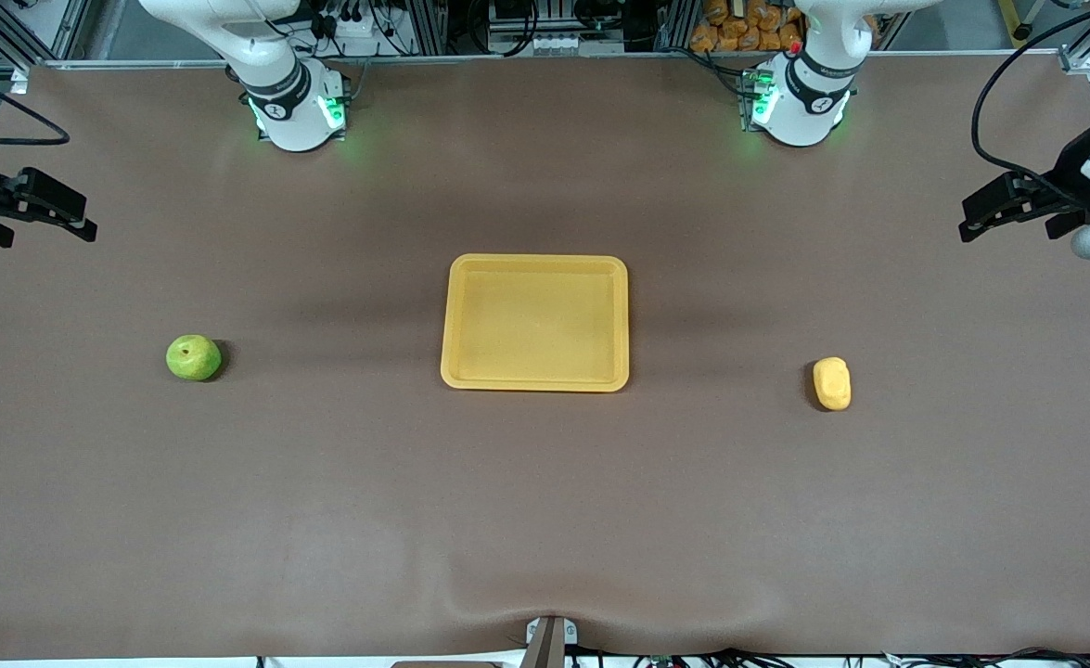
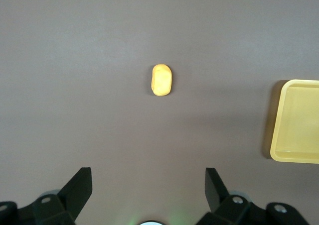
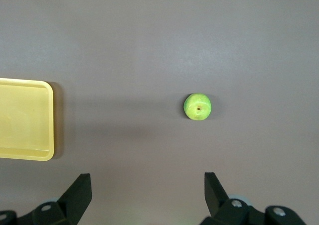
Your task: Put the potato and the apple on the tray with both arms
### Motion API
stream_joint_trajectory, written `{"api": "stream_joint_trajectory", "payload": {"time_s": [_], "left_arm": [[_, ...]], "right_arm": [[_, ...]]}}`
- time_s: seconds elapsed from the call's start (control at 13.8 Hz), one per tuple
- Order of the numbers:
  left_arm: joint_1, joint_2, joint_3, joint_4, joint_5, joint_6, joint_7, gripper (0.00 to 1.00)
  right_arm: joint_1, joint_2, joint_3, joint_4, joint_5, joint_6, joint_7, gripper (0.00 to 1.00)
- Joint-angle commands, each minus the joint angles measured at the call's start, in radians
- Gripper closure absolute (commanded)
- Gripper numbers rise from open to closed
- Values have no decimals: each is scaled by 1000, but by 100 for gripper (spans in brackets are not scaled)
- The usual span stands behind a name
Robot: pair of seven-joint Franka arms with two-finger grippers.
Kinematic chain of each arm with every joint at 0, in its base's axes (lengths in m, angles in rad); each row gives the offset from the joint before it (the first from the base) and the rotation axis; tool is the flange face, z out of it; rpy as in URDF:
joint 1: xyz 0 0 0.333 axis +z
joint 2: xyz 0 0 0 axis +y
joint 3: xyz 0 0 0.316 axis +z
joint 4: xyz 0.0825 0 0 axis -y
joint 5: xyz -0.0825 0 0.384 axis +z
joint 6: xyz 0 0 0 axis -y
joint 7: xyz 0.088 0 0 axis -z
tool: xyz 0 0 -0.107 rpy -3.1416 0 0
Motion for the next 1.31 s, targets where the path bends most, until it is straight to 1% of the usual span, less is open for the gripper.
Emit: {"api": "stream_joint_trajectory", "payload": {"time_s": [0.0, 0.87, 1.23], "left_arm": [[1, -16, -4, -10, 15, -6, 11, 0], [2, -2, 2, -14, 13, -6, -2, 0], [7, -11, 2, -8, 10, -6, -2, 0]], "right_arm": [[-16, 9, 6, 23, 21, -17, -9, 0], [-15, 12, 7, 28, 18, -20, -12, 0], [-13, 12, 6, 28, 18, -20, -12, 0]]}}
